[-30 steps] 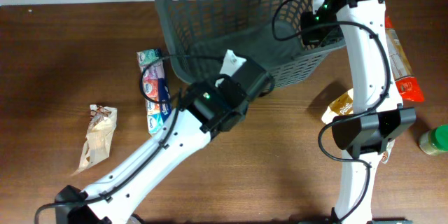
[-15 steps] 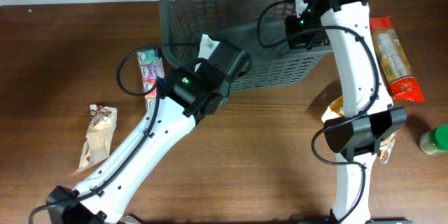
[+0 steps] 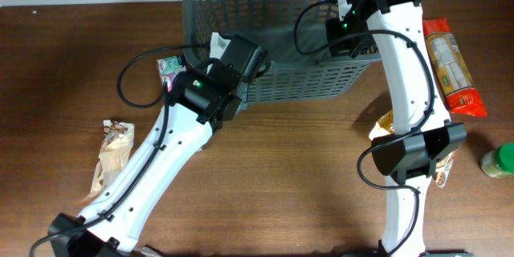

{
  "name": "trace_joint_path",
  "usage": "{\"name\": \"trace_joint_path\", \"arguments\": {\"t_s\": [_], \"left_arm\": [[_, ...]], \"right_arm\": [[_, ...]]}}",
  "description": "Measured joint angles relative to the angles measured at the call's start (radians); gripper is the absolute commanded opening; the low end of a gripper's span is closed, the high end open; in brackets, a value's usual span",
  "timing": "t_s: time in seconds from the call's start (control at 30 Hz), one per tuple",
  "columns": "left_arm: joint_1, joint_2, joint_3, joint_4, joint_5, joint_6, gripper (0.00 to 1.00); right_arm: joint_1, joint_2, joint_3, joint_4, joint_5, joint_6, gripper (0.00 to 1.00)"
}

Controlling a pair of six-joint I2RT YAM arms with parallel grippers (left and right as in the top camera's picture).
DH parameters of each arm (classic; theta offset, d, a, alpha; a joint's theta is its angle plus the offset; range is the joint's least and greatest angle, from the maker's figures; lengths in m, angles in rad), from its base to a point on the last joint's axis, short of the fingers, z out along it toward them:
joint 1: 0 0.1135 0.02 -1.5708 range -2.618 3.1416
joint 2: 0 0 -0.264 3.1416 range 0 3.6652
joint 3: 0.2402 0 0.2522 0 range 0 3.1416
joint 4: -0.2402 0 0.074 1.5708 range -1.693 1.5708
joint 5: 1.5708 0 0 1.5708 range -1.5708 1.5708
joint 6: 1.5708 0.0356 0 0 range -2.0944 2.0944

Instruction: Pack container

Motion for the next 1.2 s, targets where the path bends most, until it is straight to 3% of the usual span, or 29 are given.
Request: {"name": "trace_joint_path", "arguments": {"t_s": [0.67, 0.9, 1.2], "left_arm": [[0.002, 0.000, 0.076, -0.021, 0.000, 0.043, 0.02], [0.002, -0.032, 0.181, -0.073, -0.004, 0.046, 0.02], [0.002, -0.234, 0.202, -0.086, -0.008, 0.049, 0.02]], "right_arm": [[0.008, -0.025, 0.000, 0.000, -0.001, 0.003, 0.04], [0.009, -0.163, 0.017, 0.000, -0.002, 0.003, 0.04], [0.009, -0.407, 0.110, 0.000, 0.010, 0.018, 0.04]]}}
